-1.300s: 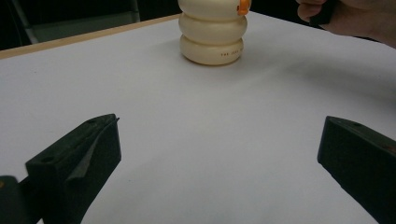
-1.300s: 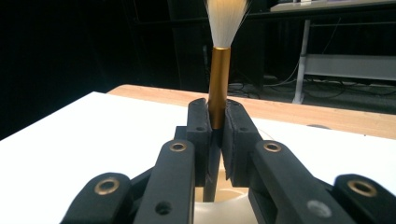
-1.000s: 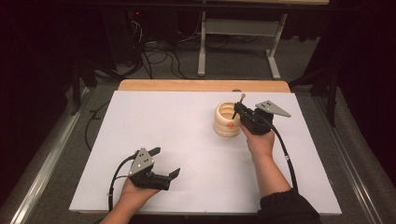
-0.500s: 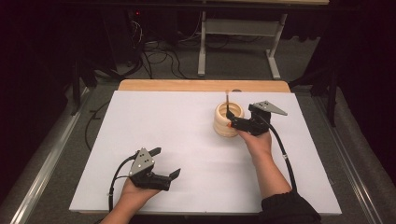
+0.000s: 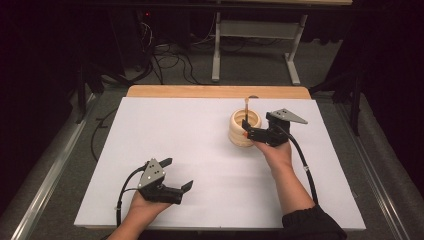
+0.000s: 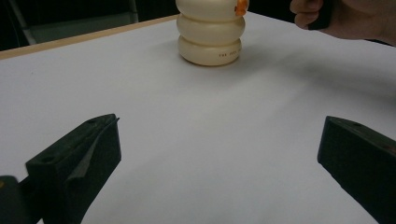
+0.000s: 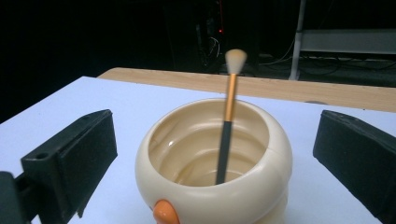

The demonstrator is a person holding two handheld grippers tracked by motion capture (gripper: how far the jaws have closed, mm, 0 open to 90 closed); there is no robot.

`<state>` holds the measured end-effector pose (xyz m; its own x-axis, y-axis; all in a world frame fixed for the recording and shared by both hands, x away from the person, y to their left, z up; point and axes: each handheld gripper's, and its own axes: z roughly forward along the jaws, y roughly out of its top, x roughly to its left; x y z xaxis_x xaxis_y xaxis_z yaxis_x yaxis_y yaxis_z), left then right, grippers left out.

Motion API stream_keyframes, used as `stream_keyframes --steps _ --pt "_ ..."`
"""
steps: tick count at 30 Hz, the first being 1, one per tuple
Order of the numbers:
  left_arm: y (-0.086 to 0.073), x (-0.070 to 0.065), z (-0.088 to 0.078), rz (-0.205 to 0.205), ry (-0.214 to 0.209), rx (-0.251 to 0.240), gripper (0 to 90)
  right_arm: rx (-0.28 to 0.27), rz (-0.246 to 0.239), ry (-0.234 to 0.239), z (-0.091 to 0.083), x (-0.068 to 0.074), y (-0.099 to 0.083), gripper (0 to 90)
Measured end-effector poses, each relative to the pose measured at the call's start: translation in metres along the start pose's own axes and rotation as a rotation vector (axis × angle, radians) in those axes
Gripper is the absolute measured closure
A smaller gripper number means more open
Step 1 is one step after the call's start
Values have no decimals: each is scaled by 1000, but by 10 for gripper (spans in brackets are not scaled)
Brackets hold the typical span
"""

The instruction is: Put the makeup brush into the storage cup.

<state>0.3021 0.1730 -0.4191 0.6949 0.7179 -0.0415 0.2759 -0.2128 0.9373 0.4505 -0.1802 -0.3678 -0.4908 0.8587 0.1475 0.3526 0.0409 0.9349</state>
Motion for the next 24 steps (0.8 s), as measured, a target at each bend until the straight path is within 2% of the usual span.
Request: stream_keyframes --steps 17,24 --pt "1 2 -1 -13 2 -8 2 20 -37 10 -16 2 -9 10" --pt "1 4 -2 -16 4 -9 2 25 -46 21 -31 3 -20 10"
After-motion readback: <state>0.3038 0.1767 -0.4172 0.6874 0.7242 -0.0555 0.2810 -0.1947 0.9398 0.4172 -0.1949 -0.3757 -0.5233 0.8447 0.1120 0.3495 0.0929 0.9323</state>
